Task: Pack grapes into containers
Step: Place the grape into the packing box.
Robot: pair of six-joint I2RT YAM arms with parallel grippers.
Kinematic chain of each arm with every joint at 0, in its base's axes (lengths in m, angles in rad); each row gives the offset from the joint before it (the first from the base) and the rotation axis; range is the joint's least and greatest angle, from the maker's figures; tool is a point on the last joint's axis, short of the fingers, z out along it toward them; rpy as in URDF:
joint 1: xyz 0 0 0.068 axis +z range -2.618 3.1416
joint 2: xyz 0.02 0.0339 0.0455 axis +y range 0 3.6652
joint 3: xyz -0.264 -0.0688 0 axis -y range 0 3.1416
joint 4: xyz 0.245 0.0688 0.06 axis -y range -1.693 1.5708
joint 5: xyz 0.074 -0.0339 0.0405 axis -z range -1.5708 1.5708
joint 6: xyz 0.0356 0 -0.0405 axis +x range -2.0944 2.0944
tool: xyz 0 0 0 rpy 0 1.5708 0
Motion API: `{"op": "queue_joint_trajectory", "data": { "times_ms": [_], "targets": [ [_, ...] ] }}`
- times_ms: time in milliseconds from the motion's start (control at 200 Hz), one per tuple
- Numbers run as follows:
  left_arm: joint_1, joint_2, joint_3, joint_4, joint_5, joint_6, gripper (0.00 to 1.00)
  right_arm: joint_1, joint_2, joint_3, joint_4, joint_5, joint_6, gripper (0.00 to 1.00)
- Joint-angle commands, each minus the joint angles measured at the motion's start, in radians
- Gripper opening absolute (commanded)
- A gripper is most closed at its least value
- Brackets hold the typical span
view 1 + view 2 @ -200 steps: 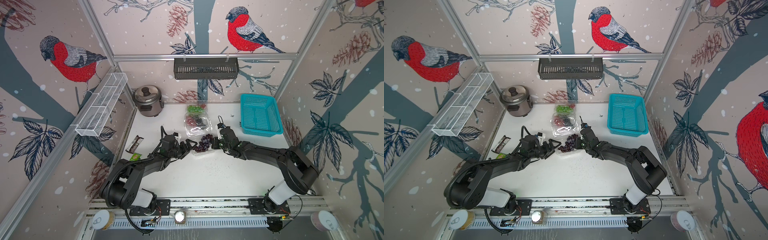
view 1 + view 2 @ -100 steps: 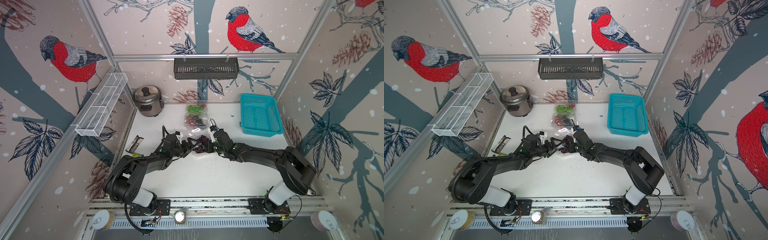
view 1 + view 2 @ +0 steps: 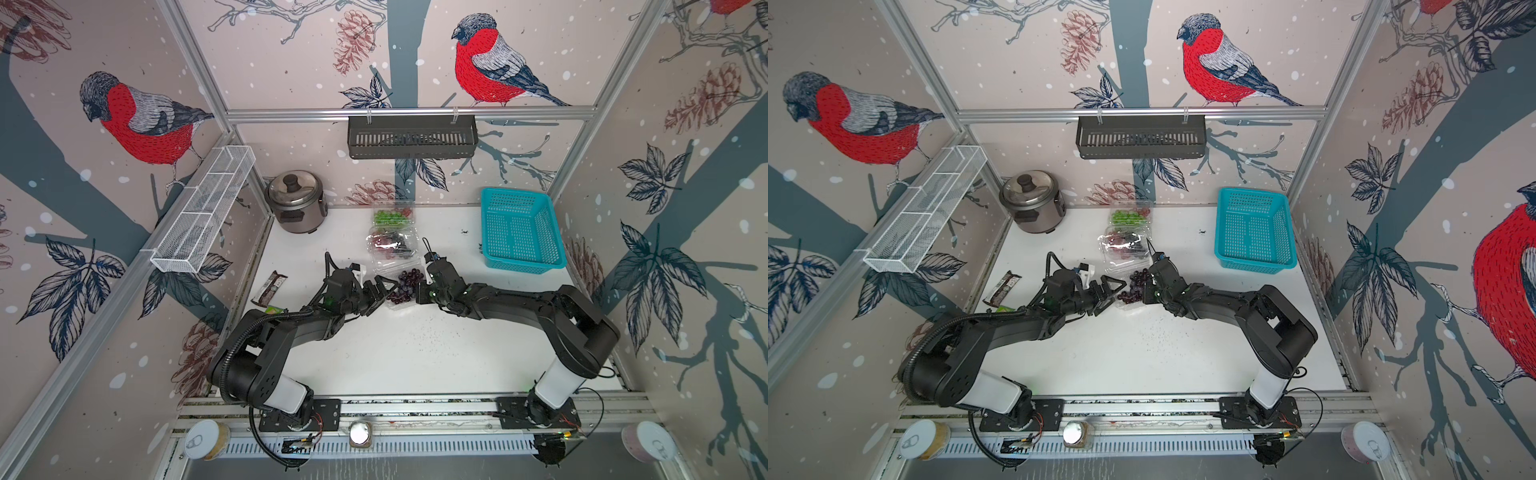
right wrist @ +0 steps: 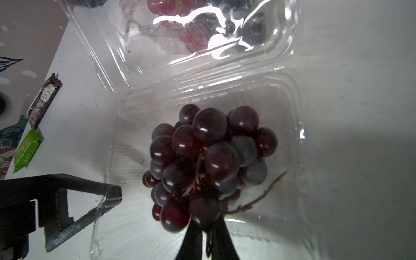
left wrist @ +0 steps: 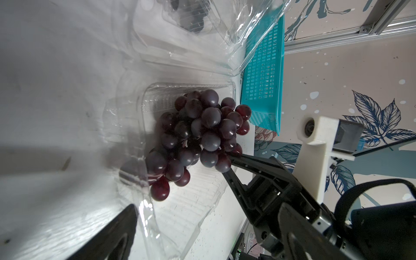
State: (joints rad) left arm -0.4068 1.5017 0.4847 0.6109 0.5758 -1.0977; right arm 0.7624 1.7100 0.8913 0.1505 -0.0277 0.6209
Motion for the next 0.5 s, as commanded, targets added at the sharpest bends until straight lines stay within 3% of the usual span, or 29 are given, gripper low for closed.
{"op": "queue_joint_trajectory", "data": {
  "times_ms": [0,95,195,495],
  "targets": [
    [-0.001,0.009,0.000,0.074,0.010,-0.005,0.97,-0.012,0.008,0.005,-0.037,0.045,-0.032,0.16],
    [-0.001,0.017,0.000,0.081,0.013,-0.008,0.97,-0.017,0.001,0.002,-0.043,0.056,-0.037,0.18],
    [-0.001,0.020,0.000,0.083,0.015,-0.009,0.97,-0.016,-0.016,0.006,-0.064,0.073,-0.045,0.32],
    [-0.003,0.026,-0.001,0.087,0.013,-0.008,0.97,-0.028,-0.104,0.039,-0.133,0.082,-0.071,0.49]
  ]
}}
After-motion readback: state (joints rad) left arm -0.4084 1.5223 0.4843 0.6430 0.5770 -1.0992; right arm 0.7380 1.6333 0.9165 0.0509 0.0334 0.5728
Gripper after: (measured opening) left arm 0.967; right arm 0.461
